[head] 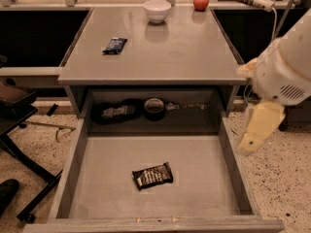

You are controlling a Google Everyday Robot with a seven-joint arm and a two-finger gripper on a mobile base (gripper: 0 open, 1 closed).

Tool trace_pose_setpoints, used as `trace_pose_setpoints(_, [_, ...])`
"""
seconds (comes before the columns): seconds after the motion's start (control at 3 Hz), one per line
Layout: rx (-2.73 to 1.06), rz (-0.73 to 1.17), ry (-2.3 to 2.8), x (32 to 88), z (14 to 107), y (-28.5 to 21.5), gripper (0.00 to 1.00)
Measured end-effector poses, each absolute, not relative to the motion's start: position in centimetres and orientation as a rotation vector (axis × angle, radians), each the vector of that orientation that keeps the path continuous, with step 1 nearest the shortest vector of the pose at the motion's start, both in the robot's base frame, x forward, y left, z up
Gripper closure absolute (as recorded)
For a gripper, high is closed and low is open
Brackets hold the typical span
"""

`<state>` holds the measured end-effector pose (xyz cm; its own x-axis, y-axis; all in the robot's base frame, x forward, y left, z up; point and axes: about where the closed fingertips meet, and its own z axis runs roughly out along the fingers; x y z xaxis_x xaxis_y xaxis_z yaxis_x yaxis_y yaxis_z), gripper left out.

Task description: Pick rxbar chocolate from top drawer and place on counter

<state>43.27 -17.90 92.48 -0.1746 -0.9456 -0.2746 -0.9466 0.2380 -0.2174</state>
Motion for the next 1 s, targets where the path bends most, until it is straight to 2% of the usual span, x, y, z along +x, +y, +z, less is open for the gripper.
trace_pose_setpoints(0.67, [-1.833,0.183,2.091,41.3,80.5,-11.4,0.0])
trace_pose_setpoints(1.0, [-1.833,0.183,2.091,41.3,80.5,-11.4,0.0])
